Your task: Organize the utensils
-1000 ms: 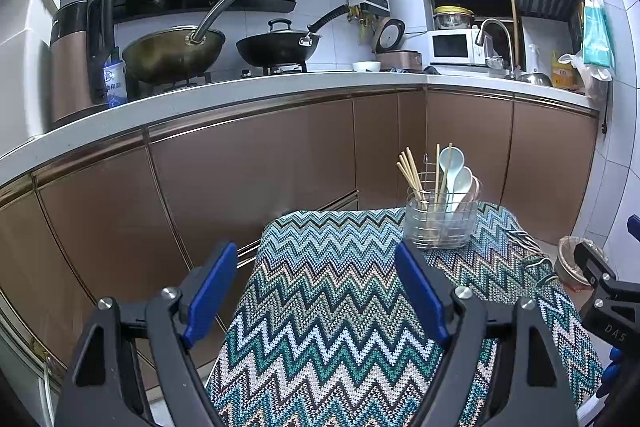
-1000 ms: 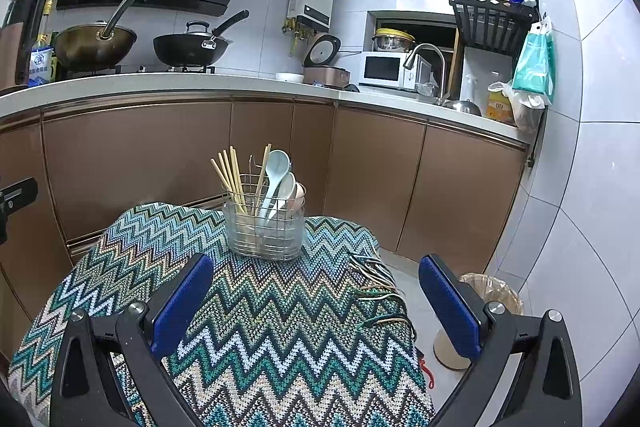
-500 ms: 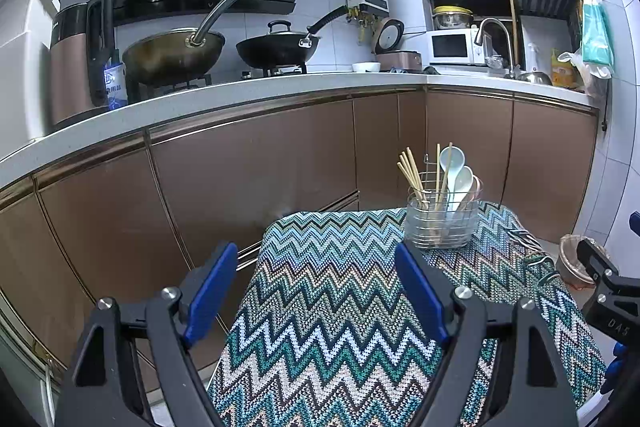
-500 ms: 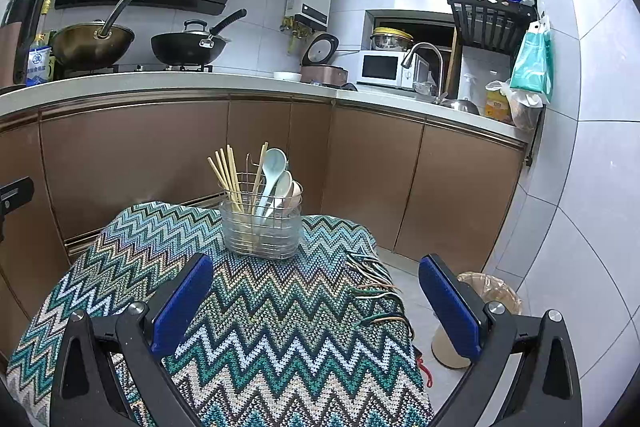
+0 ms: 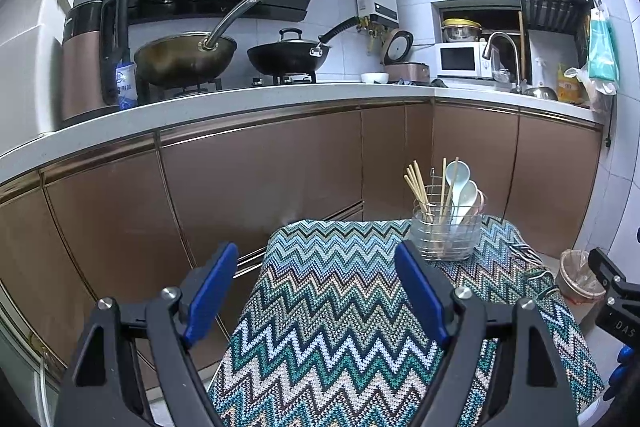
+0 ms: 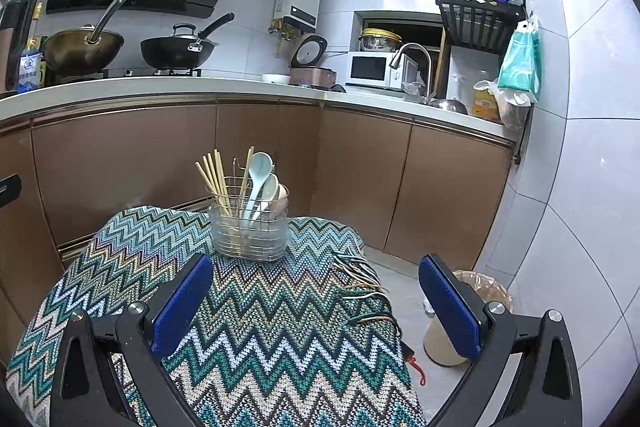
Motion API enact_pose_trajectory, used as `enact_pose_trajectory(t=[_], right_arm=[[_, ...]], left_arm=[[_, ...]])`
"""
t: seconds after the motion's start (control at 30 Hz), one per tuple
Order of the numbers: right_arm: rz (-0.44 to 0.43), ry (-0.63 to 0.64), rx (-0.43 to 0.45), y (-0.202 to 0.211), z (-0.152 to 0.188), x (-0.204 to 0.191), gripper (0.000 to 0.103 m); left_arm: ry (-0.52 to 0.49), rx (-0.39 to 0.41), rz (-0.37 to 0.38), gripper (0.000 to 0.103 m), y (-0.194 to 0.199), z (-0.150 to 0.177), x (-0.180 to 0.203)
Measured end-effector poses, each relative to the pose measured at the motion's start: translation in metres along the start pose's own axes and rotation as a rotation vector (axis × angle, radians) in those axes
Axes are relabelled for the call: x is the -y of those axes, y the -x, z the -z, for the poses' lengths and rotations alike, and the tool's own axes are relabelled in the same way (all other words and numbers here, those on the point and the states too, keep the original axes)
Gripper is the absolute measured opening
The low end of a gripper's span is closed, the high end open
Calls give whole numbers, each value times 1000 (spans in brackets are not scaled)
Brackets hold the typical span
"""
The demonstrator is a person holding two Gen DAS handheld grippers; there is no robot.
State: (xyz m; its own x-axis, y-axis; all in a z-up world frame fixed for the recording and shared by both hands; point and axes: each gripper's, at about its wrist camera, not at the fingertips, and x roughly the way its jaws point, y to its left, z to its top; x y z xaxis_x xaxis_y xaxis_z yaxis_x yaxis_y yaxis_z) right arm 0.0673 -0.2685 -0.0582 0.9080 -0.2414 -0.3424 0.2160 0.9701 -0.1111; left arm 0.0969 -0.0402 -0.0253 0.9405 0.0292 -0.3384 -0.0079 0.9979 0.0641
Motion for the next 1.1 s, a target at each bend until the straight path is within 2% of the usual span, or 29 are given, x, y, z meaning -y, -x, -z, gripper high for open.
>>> enact_pose_trajectory(t=[1.1], right_arm=[[17, -7, -17, 2, -3, 8, 103]], left_arm=[[19, -25, 17, 80, -4, 0, 3]])
